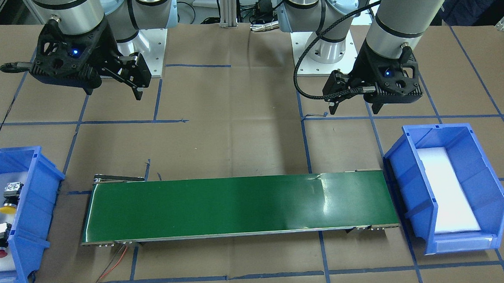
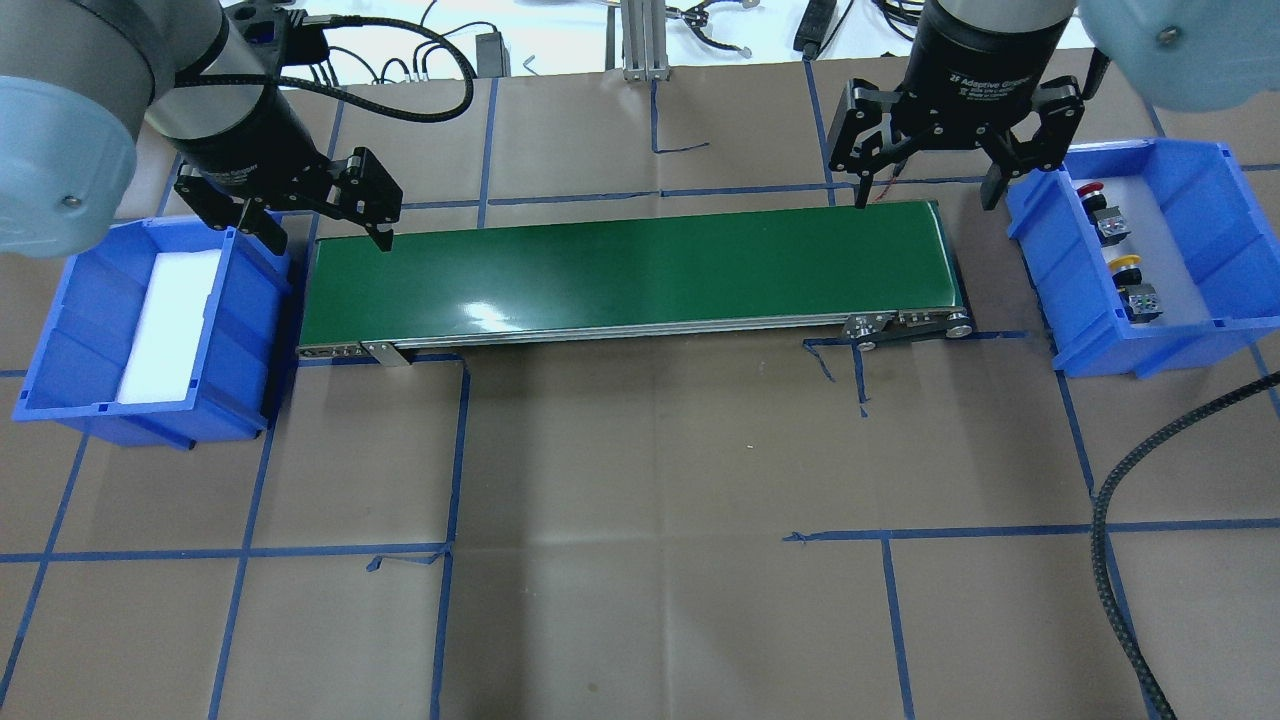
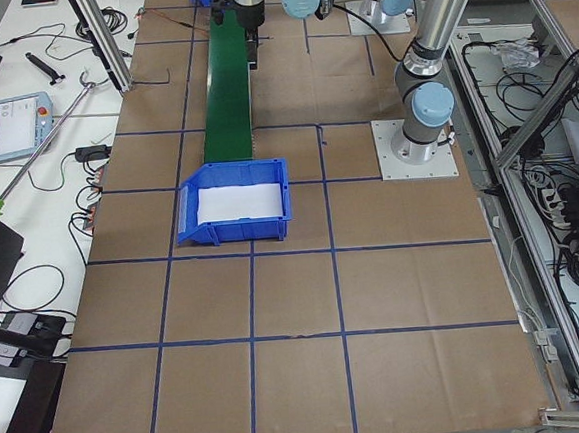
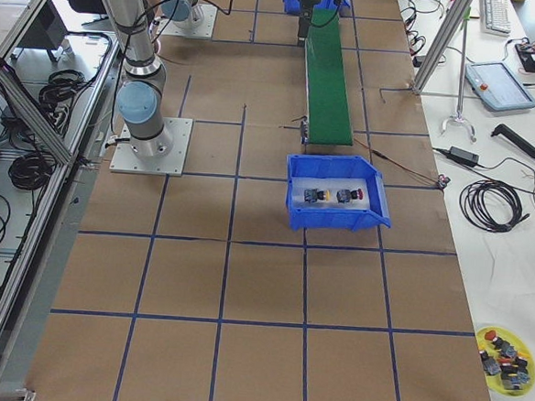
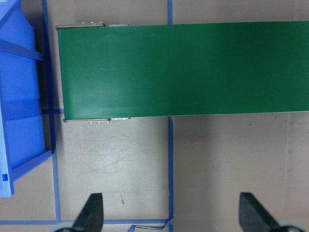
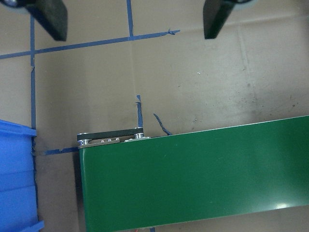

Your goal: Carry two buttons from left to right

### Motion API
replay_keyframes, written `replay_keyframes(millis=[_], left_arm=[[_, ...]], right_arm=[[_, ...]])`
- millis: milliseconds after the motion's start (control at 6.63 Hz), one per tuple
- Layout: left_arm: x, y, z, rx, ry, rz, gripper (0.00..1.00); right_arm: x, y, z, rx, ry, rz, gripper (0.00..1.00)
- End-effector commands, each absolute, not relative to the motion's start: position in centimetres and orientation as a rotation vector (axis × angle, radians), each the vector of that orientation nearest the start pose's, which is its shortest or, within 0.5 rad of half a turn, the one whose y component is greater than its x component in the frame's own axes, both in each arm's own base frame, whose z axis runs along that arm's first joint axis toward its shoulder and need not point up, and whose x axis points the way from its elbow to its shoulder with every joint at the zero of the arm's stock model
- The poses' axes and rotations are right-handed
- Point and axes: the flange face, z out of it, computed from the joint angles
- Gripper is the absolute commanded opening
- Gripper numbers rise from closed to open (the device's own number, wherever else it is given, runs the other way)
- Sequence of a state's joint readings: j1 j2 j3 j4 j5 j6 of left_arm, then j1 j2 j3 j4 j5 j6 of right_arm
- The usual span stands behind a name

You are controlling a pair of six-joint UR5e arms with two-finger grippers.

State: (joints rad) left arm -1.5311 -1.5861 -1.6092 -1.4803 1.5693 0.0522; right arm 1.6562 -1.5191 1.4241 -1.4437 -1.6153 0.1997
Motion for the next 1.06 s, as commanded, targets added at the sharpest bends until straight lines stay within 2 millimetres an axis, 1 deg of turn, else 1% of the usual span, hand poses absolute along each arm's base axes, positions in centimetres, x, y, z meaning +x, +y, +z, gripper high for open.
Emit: replay_keyframes(millis=[0, 151, 603, 754, 904], left_arm=[[-11.34, -50.64, 47.05, 0.019, 3.141, -0.058, 1.00], [-11.41, -50.62, 47.05, 0.022, 3.141, -0.058, 1.00], [-11.34, -50.64, 47.05, 0.019, 3.141, -0.058, 1.00], [-11.34, -50.64, 47.05, 0.019, 3.141, -0.058, 1.00], [-11.34, -50.64, 47.05, 0.019, 3.141, -0.058, 1.00]], right_arm=[[17.69, -48.85, 52.68, 0.173, 3.123, 0.059, 1.00], [17.83, -48.37, 53.42, 0.165, 3.110, 0.030, 1.00], [17.68, -48.66, 53.26, 0.160, 3.113, 0.027, 1.00], [17.67, -48.55, 53.49, 0.160, 3.113, 0.020, 1.00], [17.71, -48.90, 53.05, 0.163, 3.112, 0.032, 1.00]])
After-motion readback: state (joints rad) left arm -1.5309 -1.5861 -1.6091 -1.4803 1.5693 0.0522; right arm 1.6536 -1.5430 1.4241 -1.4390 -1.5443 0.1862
